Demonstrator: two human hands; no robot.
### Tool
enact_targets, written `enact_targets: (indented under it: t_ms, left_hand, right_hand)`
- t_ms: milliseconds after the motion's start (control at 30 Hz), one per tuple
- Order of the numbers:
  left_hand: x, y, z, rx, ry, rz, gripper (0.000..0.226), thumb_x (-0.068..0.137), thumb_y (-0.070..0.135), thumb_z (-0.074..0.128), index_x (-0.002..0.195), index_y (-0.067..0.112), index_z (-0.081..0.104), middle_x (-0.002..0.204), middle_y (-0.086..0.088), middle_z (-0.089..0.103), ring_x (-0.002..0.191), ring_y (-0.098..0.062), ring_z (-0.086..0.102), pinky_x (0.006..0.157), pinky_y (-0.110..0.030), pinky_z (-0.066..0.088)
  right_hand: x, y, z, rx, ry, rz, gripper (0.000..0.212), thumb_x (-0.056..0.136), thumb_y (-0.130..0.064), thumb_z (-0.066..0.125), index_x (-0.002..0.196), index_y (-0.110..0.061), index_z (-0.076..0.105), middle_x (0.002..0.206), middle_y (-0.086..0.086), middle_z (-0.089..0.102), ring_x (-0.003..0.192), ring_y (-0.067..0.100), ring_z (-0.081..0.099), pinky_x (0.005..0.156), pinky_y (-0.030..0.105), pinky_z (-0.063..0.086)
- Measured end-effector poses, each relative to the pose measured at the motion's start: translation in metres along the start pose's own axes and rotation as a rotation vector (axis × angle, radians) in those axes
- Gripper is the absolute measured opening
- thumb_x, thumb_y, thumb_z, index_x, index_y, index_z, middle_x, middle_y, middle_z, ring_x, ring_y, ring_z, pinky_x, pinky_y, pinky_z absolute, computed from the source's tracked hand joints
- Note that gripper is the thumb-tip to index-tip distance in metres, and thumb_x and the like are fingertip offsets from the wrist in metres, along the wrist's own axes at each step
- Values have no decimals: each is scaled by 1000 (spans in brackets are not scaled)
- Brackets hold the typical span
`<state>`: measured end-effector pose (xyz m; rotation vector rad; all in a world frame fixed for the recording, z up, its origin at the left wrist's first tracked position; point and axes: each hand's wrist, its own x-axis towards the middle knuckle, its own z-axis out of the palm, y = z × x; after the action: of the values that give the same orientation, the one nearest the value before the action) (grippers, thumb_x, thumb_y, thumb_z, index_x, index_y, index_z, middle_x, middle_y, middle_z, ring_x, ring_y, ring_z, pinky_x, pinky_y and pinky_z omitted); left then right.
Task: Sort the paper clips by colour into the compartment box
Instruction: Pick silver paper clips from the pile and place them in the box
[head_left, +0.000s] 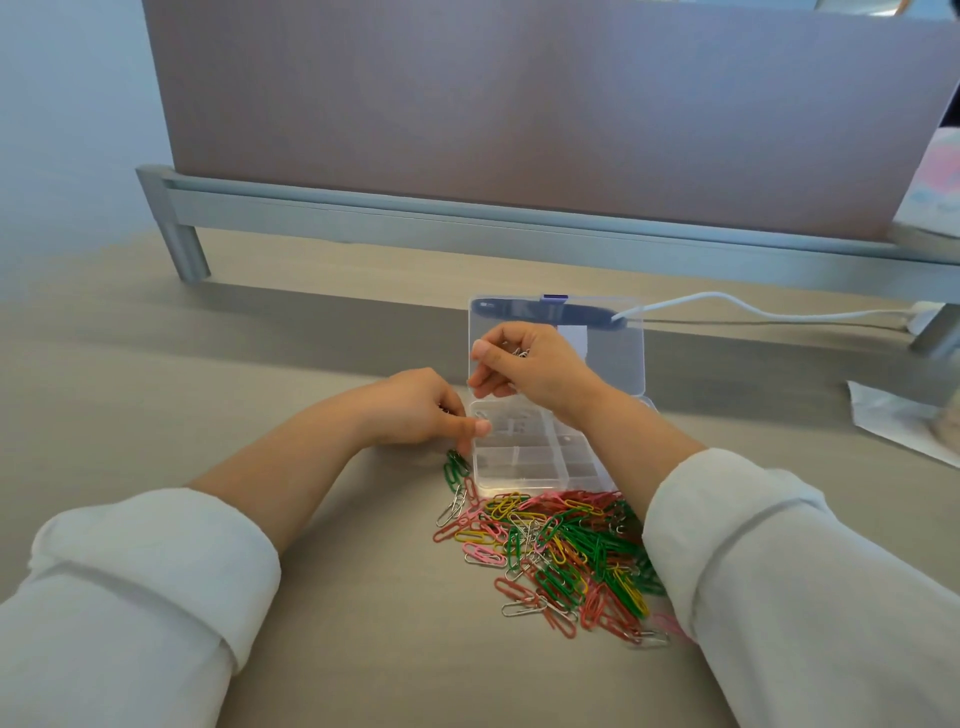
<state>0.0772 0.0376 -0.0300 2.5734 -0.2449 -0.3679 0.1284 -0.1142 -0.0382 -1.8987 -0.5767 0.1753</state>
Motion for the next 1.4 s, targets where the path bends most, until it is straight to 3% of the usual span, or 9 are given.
enact_targets:
  t_ms: [300,533,700,900,1133,1300,1400]
  left_hand:
    - [0,1,-1,-31,0,-10,33,82,49,60,60,27,69,54,6,47,59,-9,41,57,-25,32]
    - [-1,3,-1,-23,-1,-30,34,83,50,59,59,27,68,56,2,45,59,-10,39,57,-26,31]
    - [-2,5,-1,-25,7,-51,34,83,49,60,58,27,67,52,6,45,58,-10,40,55,-25,30]
    - [-4,6,-1,-30,11,-48,32,83,48,60,61,26,69,51,7,43,57,-10,40,54,-25,29]
    - [-5,9,-2,-33,9,-67,34,84,48,58,66,22,71,49,8,41,55,-10,38,53,-24,29]
    - [-5,8,-2,-15,24,-66,35,83,49,59,60,24,68,39,7,39,52,-10,37,51,-24,27]
    - [-5,7,-1,-21,32,-70,35,82,49,60,57,26,67,38,10,42,55,-9,40,53,-24,29]
  right_hand:
    - [-4,-7,-3,94,-42,87,52,100,-43,18,91,-13,61,78,2,71,74,14,69,72,21,54]
    - [-4,-7,-2,38,-54,43,24,102,-18,28,105,-14,52,85,2,69,74,11,68,71,20,55]
    - [-7,-9,-1,117,-71,75,42,103,-32,18,99,-17,57,86,2,69,75,12,68,72,18,55]
    - [-8,-6,-4,131,-80,58,31,102,-12,20,119,-16,45,91,3,68,86,14,66,82,22,51]
    - [-8,-9,-6,90,-68,62,31,100,-6,20,119,-16,43,101,5,64,78,16,67,68,21,55]
    - [-9,-9,-5,113,-81,59,32,97,-2,26,120,-16,42,110,7,62,91,16,63,84,20,48]
    - [-9,-10,-1,167,-110,70,31,101,-15,21,118,-17,47,111,10,64,99,18,62,94,23,41]
